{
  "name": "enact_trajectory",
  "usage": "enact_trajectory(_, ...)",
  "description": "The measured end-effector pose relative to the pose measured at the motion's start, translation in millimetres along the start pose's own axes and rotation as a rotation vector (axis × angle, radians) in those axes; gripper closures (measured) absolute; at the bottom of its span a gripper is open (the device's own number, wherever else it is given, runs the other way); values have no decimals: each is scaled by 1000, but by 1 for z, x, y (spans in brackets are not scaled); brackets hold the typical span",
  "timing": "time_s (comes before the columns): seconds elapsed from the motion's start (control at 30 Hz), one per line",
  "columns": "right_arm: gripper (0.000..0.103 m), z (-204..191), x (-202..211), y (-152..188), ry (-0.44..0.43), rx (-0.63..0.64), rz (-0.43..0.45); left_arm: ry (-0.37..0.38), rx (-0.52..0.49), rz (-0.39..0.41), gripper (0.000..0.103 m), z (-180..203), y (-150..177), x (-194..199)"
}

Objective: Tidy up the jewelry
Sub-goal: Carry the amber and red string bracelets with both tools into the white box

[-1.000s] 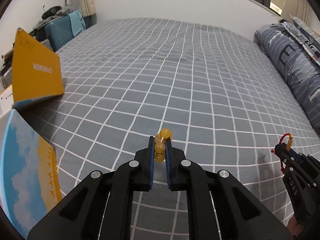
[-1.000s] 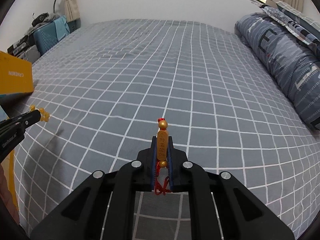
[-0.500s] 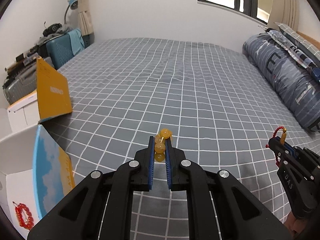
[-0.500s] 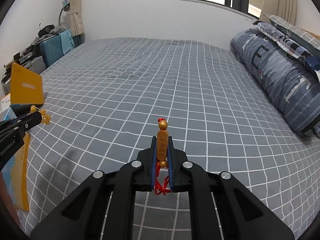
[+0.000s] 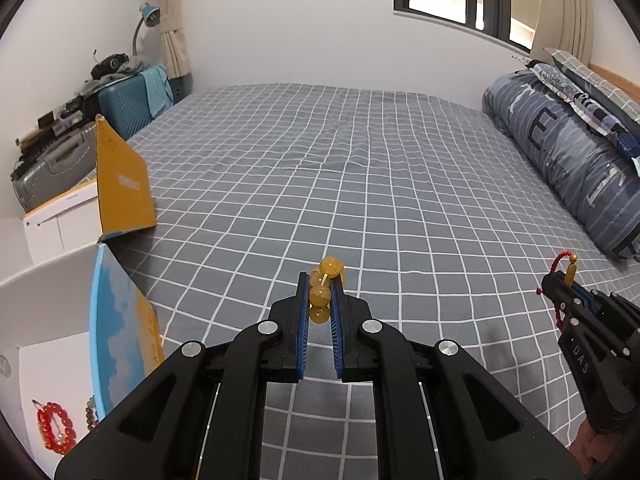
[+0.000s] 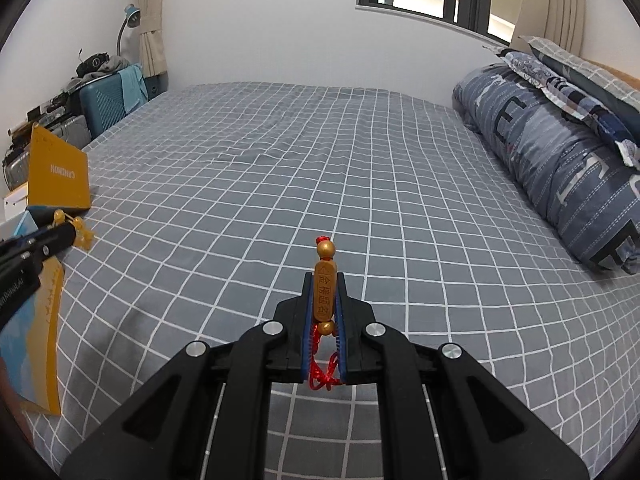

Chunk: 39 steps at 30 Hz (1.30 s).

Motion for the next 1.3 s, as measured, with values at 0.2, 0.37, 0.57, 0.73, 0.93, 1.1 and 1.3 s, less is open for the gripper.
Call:
enact_trajectory(0.2, 95, -4, 6, -1, 4, 23, 7, 3, -4, -6, 94, 2, 1, 0)
enact_trajectory(0.37, 95, -9, 9, -2, 6, 37, 5, 21, -2, -14, 94, 4, -3, 4)
enact_trajectory(0.57, 95, -20, 28, -13, -16, 37, 13, 24, 16, 4, 94, -9, -12, 29)
enact_trajectory(0.73, 95, -49, 60, -30, -60, 50, 49, 4, 37, 34, 94, -35, -18, 69)
enact_trajectory(0.93, 95, -108, 105, -37, -132, 95, 84, -83, 58, 45, 94, -88, -8, 117)
enact_trajectory(1.1, 95, -168, 136, -31, -200, 148, 98, -154, 102, 37, 94, -144, 13, 148)
enact_trajectory(1.3, 95, -251, 162, -11, -290, 218, 89, -240, 170, 24, 94, -215, 42, 183)
Point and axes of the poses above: each gripper's, at about its wrist camera, not at the fingertips, and x roughly against the way its jaws point, z to its right, y to its underside, the point moved 7 cm from there along -x, roughly the way its jaws point, and after that the axes turned 7 degrees about y, right-handed, at the moved point
